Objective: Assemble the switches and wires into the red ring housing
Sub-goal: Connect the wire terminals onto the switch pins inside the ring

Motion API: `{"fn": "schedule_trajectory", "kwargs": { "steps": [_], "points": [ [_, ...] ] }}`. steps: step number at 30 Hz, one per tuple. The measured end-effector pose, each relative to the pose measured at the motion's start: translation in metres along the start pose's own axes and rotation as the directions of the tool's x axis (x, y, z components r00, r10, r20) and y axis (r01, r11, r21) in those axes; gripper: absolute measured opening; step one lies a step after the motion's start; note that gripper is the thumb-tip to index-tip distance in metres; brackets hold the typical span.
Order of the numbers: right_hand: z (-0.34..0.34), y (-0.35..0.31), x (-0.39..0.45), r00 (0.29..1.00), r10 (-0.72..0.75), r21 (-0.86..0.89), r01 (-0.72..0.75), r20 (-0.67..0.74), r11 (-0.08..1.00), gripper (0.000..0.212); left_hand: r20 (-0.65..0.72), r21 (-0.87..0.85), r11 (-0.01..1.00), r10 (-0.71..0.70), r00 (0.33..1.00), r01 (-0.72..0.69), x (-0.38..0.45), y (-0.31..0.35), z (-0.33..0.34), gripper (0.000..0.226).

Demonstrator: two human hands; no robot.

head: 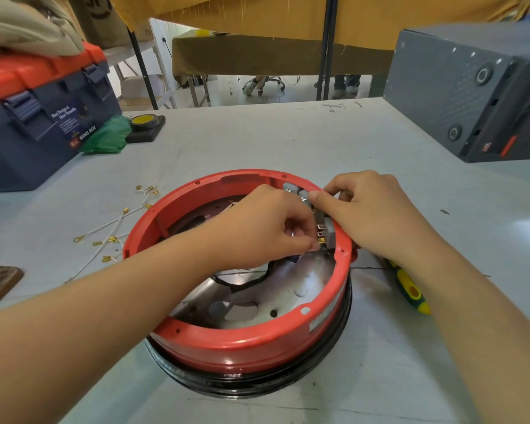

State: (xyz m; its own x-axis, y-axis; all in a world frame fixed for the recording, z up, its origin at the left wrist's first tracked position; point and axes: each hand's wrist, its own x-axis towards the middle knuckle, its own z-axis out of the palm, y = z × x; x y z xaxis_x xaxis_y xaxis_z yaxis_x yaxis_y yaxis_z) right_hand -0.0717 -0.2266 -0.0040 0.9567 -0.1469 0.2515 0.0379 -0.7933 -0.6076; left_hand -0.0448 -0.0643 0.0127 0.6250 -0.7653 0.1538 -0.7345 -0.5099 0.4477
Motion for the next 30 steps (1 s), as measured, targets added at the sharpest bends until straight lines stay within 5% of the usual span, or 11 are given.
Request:
{"fn": "schedule_trajectory", "kwargs": {
  "steps": [19,26,30],
  "points": [
    [-0.002,0.001,0.001,0.999,-0.031,0.078,0.032,-0.011,0.996,0.031,-0.014,-0.03,0.997,-0.071,0.997,0.07,-0.001,0.002,-0.007,0.006],
    [0.002,0.002,0.0,0.996,0.059,0.373,-0.079,0.064,0.925,0.02,-0.138,-0.078,0.983,-0.175,0.975,0.166,-0.017,-0.011,-0.035,0.007],
    [0.003,0.003,0.0,0.985,0.104,0.524,-0.163,0.139,0.836,0.018,-0.316,-0.173,0.957,-0.279,0.907,0.234,-0.039,-0.028,-0.042,0.01]
  ]
}}
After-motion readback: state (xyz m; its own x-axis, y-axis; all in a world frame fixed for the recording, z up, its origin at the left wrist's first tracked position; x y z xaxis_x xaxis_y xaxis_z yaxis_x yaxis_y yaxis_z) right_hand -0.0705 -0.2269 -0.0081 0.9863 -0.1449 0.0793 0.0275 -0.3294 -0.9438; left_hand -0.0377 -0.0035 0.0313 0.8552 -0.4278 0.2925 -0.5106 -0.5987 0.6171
